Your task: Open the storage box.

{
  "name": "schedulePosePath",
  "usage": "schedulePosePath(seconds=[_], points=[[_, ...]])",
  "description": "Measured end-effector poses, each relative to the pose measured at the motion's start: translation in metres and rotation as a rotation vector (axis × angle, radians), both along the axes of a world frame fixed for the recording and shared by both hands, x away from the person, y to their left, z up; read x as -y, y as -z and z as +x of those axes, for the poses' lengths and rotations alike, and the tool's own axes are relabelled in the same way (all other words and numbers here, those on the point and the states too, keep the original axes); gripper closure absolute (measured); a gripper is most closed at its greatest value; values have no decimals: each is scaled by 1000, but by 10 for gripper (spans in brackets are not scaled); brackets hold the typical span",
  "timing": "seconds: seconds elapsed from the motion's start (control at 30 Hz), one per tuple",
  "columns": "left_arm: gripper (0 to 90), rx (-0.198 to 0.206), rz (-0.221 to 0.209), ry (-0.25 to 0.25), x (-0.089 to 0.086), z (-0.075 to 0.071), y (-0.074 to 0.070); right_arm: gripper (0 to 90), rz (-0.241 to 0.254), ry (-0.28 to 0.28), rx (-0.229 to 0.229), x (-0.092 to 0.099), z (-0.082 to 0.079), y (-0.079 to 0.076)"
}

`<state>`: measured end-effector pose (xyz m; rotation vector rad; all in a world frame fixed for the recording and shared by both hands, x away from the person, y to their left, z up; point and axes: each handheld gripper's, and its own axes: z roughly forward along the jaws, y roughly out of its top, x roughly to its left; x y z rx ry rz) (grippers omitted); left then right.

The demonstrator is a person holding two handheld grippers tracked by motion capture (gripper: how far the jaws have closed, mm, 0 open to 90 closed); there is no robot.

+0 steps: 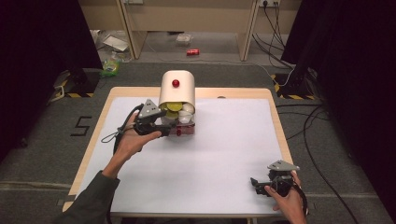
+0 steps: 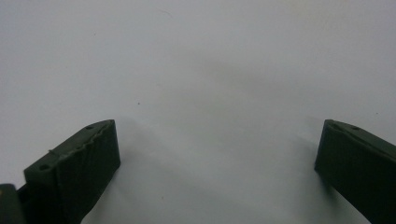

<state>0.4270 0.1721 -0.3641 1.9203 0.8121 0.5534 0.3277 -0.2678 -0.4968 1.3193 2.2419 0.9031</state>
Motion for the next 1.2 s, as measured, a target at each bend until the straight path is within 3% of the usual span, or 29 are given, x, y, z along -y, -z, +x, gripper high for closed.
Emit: schedulePosePath(seconds=[0.47, 0.67, 1.2], points=[[391, -6, 7, 14, 0, -10, 0, 3, -1, -1, 0, 0, 0, 0], [400, 3, -9, 22, -2, -19, 4, 3, -2, -1, -2, 0, 0, 0], [403, 18, -1, 33, -2, -30, 6, 3, -1, 0, -4, 0, 0, 0]])
